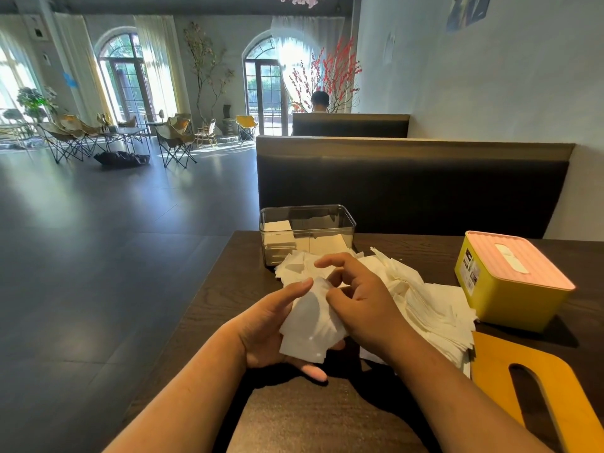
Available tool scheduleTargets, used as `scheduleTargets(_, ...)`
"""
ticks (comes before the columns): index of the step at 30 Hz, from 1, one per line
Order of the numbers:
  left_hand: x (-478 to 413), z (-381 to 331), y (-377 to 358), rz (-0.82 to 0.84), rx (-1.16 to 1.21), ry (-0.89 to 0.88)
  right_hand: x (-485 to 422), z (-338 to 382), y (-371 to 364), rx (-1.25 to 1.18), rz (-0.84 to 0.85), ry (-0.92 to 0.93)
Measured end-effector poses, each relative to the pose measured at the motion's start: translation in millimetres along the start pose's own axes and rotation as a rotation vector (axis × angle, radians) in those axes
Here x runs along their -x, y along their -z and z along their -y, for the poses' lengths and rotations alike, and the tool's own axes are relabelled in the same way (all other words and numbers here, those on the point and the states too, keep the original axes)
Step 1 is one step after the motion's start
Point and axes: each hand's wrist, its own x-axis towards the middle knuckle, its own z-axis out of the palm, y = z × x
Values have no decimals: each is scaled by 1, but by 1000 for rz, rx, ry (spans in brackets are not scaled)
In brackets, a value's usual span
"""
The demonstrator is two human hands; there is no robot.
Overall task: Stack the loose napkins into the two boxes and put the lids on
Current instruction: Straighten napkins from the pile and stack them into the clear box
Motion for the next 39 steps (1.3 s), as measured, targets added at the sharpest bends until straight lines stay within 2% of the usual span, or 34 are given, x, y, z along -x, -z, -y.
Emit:
scheduleTargets(3,-1,1,-2,36,-19,12,0,0,-1,34,61,-31)
scheduleTargets(9,2,1,-3,40,-27,4,-1,4,3,-82,81,-25)
scheduleTargets(19,1,0,-13,-16,33,-6,-1,1,-2,127,49,-2)
scheduleTargets(26,-5,2,-14,-190,42,-4,-2,-5,-8,164,-6,-9)
scheduleTargets(29,-9,1,-13,-234,56,23,-4,-10,-9,165,-3,-69)
scheduleTargets(33,-9,1,-13,-220,51,41,-4,-18,-9,300,88,-107)
scheduleTargets(39,-11,1,-10,-221,56,59,-4,-18,-10,418,-3,-15)
